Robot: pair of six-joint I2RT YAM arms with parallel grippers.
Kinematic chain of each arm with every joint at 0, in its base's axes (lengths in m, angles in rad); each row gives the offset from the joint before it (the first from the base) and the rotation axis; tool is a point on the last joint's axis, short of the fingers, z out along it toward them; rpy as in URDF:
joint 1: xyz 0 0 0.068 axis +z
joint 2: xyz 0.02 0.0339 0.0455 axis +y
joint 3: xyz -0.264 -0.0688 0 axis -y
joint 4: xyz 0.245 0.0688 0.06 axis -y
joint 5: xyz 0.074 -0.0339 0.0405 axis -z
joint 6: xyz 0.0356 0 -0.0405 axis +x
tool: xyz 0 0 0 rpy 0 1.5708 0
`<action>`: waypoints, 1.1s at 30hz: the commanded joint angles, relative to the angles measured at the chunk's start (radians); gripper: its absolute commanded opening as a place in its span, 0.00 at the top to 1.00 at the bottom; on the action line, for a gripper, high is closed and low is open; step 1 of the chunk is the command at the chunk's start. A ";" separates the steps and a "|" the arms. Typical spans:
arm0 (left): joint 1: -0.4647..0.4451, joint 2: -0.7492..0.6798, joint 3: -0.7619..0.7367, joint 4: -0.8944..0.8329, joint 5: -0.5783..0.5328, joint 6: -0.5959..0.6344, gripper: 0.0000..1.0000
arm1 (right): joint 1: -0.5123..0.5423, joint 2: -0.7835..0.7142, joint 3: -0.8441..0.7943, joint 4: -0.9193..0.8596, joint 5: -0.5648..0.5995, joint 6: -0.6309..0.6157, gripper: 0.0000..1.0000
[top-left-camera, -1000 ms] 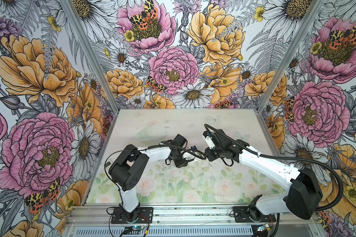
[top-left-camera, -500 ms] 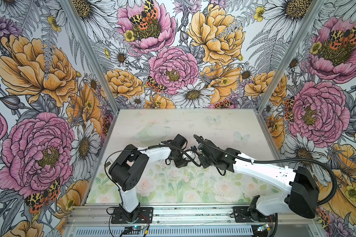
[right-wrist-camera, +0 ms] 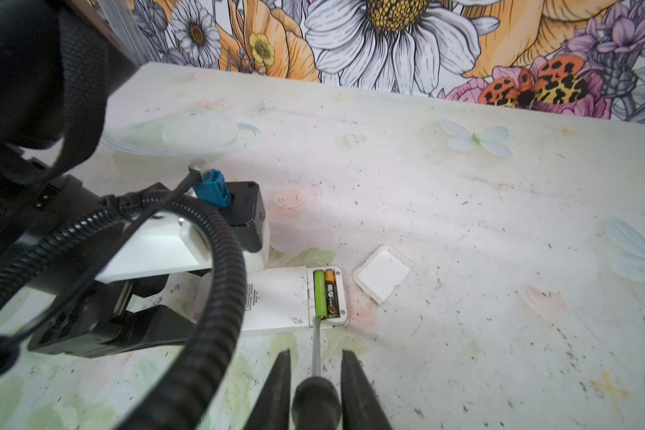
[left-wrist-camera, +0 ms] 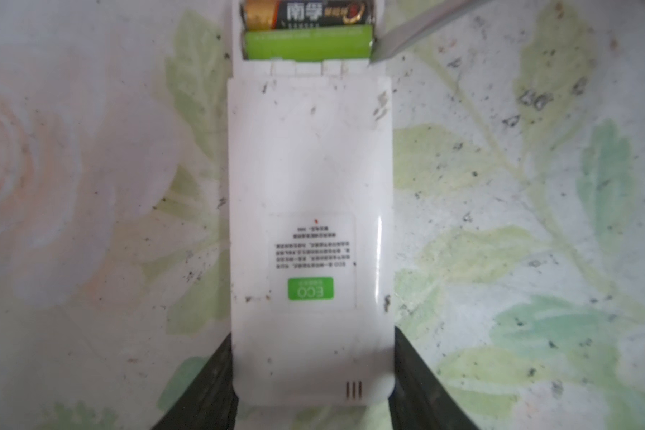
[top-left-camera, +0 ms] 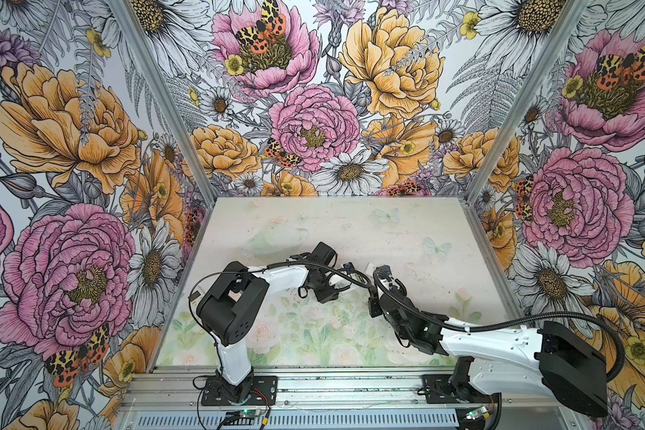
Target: Unload the batteries from the remote control
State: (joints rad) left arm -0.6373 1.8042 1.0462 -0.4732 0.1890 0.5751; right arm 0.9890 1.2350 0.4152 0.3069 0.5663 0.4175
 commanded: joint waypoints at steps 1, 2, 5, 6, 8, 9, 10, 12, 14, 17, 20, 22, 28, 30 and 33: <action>0.000 0.033 -0.010 -0.103 0.050 0.056 1.00 | -0.017 0.157 -0.083 0.280 -0.057 -0.032 1.00; 0.004 0.033 -0.008 -0.106 0.056 0.056 1.00 | -0.015 0.178 -0.094 0.329 -0.056 -0.040 1.00; 0.008 0.032 -0.005 -0.111 0.068 0.058 1.00 | -0.009 0.236 -0.105 0.416 -0.050 -0.061 1.00; 0.011 0.032 -0.006 -0.111 0.068 0.058 1.00 | -0.009 0.244 -0.103 0.432 -0.049 -0.069 1.00; 0.009 0.035 -0.004 -0.114 0.069 0.058 1.00 | -0.007 0.255 -0.106 0.468 -0.043 -0.075 1.00; 0.008 0.037 -0.002 -0.116 0.070 0.058 1.00 | -0.007 0.258 -0.108 0.494 -0.042 -0.079 1.00; 0.009 0.038 0.000 -0.118 0.071 0.058 1.00 | -0.007 0.256 -0.108 0.509 -0.043 -0.085 1.00; 0.010 0.040 0.001 -0.121 0.071 0.058 1.00 | -0.007 0.250 -0.110 0.530 -0.045 -0.088 1.00; 0.009 0.043 0.002 -0.121 0.071 0.058 1.00 | -0.007 0.243 -0.109 0.550 -0.051 -0.098 1.00; 0.009 0.042 0.004 -0.122 0.072 0.058 1.00 | -0.008 0.217 -0.106 0.574 -0.061 -0.111 1.00; 0.010 0.045 0.006 -0.123 0.069 0.058 1.00 | -0.008 0.184 -0.098 0.576 -0.065 -0.124 1.00; 0.010 0.046 0.007 -0.122 0.068 0.057 1.00 | -0.009 0.169 -0.096 0.578 -0.063 -0.130 1.00; 0.007 0.052 0.011 -0.123 0.056 0.050 1.00 | -0.010 0.104 -0.100 0.485 -0.012 -0.149 1.00; 0.007 0.050 0.011 -0.123 0.045 0.041 1.00 | -0.021 0.032 -0.088 0.349 0.009 -0.145 1.00; -0.001 0.040 0.002 -0.110 0.026 0.031 1.00 | -0.072 -0.095 -0.036 0.050 -0.019 -0.113 1.00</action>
State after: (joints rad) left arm -0.6193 1.8091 1.0622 -0.5129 0.1993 0.6056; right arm 0.9512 1.2304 0.3176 0.5983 0.5331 0.2863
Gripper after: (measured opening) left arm 0.571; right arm 0.226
